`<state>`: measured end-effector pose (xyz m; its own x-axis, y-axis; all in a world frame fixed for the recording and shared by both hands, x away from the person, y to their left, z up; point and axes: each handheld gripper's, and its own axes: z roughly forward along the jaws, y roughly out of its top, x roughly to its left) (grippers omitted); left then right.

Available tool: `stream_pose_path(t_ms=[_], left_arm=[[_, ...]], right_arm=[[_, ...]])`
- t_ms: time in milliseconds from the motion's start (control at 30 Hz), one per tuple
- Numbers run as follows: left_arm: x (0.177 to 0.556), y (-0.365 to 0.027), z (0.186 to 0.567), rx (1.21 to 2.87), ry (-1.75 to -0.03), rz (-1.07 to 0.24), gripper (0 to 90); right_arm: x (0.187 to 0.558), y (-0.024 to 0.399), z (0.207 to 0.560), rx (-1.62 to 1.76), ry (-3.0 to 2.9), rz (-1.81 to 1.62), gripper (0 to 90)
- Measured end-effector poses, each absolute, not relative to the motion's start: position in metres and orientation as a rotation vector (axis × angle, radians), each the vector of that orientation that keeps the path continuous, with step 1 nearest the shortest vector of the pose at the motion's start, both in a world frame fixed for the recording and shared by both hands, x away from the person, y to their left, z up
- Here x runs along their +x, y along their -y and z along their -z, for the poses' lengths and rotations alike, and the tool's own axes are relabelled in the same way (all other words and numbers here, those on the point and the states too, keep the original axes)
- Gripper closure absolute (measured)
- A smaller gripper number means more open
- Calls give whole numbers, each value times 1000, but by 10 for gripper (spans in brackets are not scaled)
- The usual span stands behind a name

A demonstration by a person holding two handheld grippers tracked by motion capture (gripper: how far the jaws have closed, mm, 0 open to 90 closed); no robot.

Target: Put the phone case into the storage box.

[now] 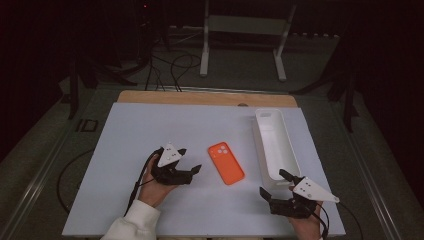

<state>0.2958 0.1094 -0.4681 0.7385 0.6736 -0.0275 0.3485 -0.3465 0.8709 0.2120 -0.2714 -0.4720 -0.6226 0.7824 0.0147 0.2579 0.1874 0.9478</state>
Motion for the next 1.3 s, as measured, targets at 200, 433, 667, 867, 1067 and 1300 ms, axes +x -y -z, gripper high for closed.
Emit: stream_pose_path(t_ms=[200,433,667,867,1067,1300], left_arm=[[299,-102,470,1973,-772,-401,268],[304,-92,473,1993,-746,-377,307],[307,-83,477,2015,-732,-328,387],[313,-77,481,2020,-728,-280,496],[318,-70,485,2021,-732,-245,607],[321,-63,489,2036,-727,-226,741]], right_arm=[[212,271,472,970,-1990,-1440,93],[212,271,472,969,-1993,-1439,93],[212,271,472,969,-1993,-1440,93],[212,270,473,971,-1995,-1439,93],[212,270,473,970,-1997,-1438,93],[212,270,473,970,-1997,-1437,93]])
